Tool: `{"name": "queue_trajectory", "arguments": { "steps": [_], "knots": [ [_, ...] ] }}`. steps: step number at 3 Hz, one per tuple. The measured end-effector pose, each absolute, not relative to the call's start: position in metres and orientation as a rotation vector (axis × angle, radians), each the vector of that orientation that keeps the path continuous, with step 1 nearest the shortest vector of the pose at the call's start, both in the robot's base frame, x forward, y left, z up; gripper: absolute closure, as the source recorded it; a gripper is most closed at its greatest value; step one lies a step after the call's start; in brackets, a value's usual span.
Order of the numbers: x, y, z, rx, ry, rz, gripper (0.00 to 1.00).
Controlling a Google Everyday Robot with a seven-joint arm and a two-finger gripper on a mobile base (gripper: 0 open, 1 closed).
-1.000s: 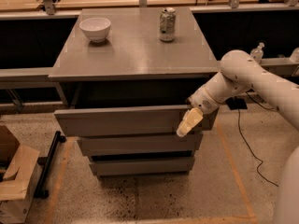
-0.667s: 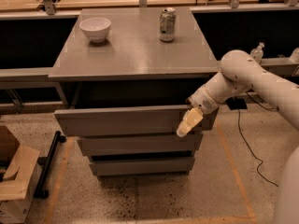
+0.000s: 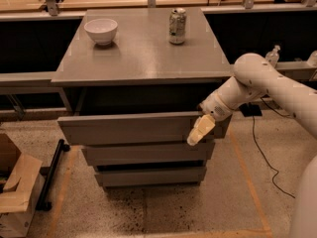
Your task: Open top drawer
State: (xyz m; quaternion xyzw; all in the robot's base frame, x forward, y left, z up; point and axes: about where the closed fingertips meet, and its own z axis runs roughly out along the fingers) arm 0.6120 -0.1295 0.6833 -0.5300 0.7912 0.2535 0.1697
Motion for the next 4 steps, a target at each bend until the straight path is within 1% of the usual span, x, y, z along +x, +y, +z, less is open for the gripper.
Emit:
{"name": "queue_trajectory", "arguments": {
  "steps": [1, 2, 3, 4],
  "knots": [
    [0.6120, -0.1295, 0.6833, -1.506, 2.248, 0.721, 0.18],
    [0.6120, -0.1294, 0.6853, -1.506, 2.248, 0.720, 0.41],
    [0.6121, -0.1293, 0.6915, -1.507, 2.248, 0.720, 0.44],
    [0.6122, -0.1291, 0.6920, -1.508, 2.247, 0.719, 0.14]
  ]
}}
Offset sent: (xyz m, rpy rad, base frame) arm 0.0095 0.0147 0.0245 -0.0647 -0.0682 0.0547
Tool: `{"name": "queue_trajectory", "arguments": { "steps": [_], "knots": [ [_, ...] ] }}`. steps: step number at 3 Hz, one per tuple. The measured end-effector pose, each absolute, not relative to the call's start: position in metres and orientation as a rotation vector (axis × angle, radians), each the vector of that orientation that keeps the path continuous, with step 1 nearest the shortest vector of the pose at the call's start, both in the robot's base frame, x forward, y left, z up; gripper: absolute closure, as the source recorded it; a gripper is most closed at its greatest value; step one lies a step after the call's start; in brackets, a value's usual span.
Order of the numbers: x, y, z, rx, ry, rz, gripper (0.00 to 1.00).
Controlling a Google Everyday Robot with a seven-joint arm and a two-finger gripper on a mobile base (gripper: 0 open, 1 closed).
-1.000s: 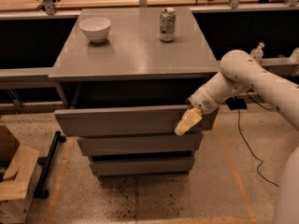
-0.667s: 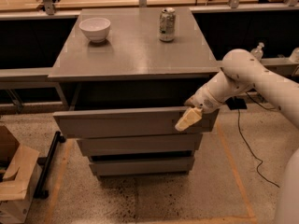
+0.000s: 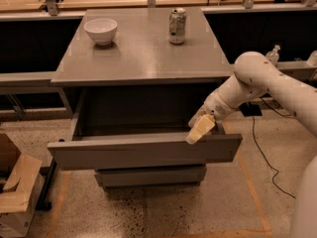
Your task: Open top drawer
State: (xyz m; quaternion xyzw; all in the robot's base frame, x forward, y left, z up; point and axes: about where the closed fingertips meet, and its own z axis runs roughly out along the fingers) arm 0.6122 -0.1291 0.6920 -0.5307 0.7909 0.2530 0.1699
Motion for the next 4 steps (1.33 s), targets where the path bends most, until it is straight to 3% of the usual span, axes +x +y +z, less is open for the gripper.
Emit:
{"name": "queue_trajectory", "arguments": {
  "steps": [1, 2, 3, 4],
  "knots": [
    [0.591, -0.117, 0.728, -1.563, 2.235, 0.659, 0.00],
    [0.586, -0.117, 0.722, -1.566, 2.246, 0.669, 0.00],
    [0.585, -0.116, 0.721, -1.569, 2.247, 0.674, 0.11],
    [0.574, -0.124, 0.707, -1.557, 2.312, 0.703, 0.01]
  ]
}}
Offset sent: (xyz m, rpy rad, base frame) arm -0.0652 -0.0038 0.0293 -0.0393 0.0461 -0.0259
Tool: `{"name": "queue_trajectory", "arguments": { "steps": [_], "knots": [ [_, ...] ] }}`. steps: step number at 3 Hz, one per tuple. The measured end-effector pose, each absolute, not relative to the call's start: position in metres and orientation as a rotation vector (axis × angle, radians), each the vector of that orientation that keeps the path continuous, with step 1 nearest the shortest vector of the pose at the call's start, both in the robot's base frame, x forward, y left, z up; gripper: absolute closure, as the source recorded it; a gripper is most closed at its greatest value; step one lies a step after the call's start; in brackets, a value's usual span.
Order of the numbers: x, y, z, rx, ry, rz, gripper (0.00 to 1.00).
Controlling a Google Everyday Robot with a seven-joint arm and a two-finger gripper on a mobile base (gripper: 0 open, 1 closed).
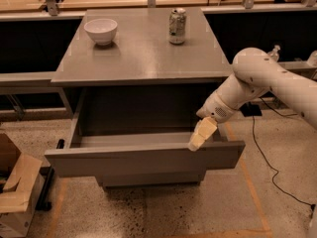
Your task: Open top drawer
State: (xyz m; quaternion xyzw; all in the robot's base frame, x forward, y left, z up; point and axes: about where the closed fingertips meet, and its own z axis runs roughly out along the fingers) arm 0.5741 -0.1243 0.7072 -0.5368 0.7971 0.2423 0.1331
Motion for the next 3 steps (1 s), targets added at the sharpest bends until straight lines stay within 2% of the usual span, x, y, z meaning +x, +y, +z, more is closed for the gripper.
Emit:
{"name": "queue_trajectory", "arguments": {
  "steps": [2, 3],
  "knots": [
    [0.503, -0.172, 0.663, -1.378, 2.571, 0.830, 0.00],
    [0.501, -0.171, 0.666, -1.373, 2.577, 0.833, 0.00]
  ]
}}
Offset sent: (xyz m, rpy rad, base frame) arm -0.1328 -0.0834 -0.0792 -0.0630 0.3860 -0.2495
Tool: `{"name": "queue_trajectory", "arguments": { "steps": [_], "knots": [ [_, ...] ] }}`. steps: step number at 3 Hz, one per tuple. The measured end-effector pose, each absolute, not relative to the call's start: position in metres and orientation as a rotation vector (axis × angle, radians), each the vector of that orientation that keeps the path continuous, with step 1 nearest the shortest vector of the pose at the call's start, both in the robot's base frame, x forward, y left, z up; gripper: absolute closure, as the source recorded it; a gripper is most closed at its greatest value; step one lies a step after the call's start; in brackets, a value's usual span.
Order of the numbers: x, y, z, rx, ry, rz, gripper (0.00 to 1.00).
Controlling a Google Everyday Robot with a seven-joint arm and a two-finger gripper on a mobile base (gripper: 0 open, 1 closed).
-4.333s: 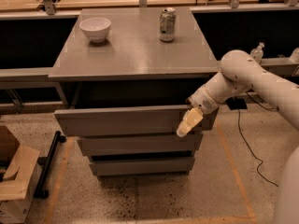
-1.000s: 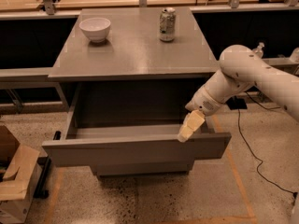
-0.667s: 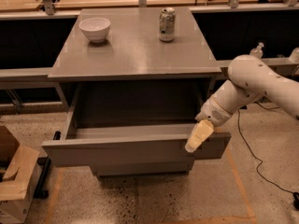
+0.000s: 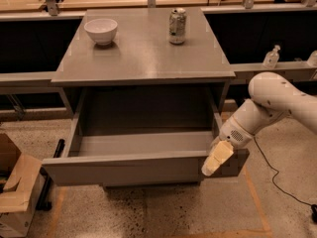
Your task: Open top drawer
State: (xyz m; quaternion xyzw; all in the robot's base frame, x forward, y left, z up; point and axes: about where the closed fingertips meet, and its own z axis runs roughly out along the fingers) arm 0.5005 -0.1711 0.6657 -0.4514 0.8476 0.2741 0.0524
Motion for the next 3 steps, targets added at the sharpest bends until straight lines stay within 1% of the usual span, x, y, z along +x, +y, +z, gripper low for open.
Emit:
{"name": "queue_trajectory", "arguments": {
  "steps": [3],
  "knots": [
    [0.4999, -0.1695, 0.6659, -1.373, 2.578, 0.833, 0.00]
  ]
}}
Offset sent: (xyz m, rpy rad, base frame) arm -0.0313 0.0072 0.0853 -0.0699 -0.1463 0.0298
